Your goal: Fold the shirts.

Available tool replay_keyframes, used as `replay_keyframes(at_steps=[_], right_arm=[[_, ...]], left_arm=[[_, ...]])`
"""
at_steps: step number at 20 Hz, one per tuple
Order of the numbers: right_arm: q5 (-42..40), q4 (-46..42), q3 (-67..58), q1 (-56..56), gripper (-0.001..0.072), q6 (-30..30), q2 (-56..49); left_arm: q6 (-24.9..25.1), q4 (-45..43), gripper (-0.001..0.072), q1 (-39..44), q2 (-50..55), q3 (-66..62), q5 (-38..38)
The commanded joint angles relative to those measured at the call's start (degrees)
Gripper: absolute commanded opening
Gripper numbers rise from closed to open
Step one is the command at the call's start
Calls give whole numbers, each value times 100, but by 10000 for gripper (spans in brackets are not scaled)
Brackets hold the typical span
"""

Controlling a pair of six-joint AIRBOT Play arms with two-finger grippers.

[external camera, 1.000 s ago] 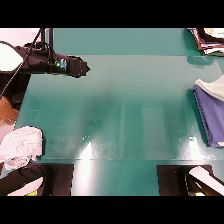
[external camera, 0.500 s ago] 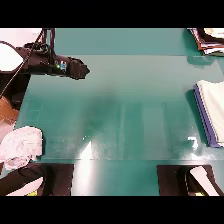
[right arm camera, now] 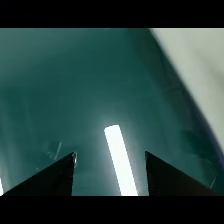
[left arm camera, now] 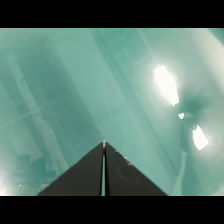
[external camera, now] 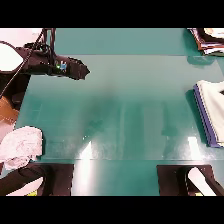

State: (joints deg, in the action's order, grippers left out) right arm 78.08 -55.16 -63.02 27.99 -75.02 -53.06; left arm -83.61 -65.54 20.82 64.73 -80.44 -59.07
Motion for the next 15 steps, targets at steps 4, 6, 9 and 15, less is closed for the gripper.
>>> replay_keyframes(at_steps=[4, 6, 9, 15], right_arm=[[-205, 286, -13, -2365, 174, 9, -492], [-249, 264, -13, -2754, 18, 101, -643], [-238, 264, -13, -3064, 18, 101, -815], [-35, 264, -13, -3143, 19, 101, -863]], left_arm=[[2, 4, 27, 2, 2, 2, 17], [2, 2, 27, 2, 2, 2, 17], [2, 2, 27, 2, 2, 2, 17], [2, 2, 27, 2, 2, 2, 26]])
